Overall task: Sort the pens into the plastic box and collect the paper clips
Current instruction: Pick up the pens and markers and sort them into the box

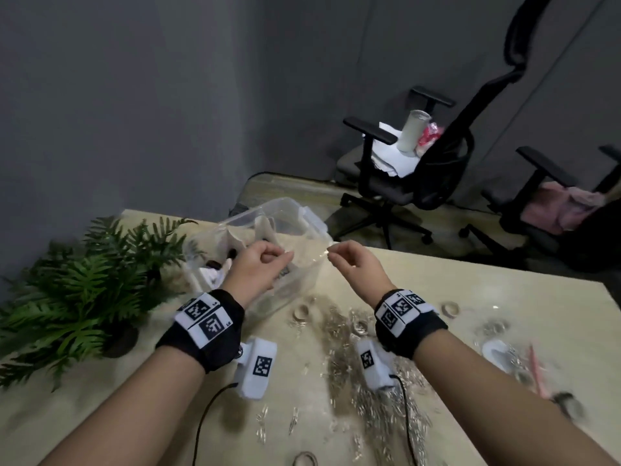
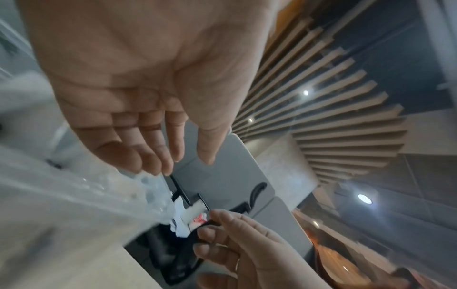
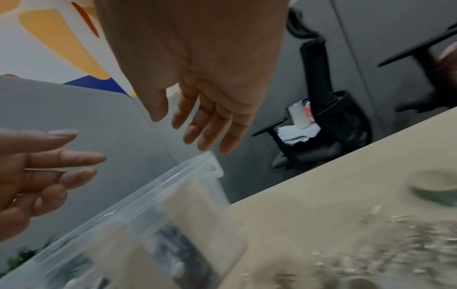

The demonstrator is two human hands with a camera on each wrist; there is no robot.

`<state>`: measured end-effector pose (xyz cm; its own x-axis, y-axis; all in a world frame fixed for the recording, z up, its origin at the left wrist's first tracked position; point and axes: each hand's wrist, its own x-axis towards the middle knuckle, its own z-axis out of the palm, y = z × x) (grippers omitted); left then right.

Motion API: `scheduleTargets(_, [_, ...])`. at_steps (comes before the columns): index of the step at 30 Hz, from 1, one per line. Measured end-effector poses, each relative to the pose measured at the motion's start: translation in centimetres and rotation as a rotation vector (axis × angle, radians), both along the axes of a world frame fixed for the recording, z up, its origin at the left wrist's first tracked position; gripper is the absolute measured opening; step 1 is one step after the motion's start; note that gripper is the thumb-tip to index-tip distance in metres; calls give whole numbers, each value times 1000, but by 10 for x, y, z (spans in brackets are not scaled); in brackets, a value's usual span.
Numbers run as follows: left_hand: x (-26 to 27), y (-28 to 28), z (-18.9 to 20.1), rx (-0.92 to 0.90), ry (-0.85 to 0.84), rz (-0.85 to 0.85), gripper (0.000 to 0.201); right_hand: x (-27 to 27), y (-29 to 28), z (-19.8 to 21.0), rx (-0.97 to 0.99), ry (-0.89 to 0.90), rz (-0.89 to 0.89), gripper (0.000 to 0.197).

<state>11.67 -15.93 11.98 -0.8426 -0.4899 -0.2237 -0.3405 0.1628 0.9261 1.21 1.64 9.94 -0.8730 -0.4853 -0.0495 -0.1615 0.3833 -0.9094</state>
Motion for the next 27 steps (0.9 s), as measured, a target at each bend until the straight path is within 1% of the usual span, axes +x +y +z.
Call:
scheduleTargets(5, [-34, 90, 3, -5, -39, -192, 27, -14, 108, -12, 177, -13, -96, 23])
scheduleTargets(11, [-67, 202, -18, -60, -94, -380, 30, -23, 254, -33, 429, -31, -199, 41])
scheduleTargets(13, [-75, 240, -27, -74, -116, -410, 30, -26, 298, -42, 511, -70, -248, 42])
scheduleTargets(16, [-87, 291, -46, -68, -146, -428, 33, -34, 356, -57, 548, -141, -308, 40])
scheduleTargets(21, [-97, 366, -81, -55, -223, -458, 32, -50, 420, -83, 660, -160, -304, 40])
scheduleTargets(24, [-99, 404, -100, -64, -283, -483, 26, -61, 437, -94, 745, -169, -272, 42])
scheduleTargets(27, [-99, 434, -119, -82, -356, -514, 20, -71, 442, -105, 810, -180, -237, 40])
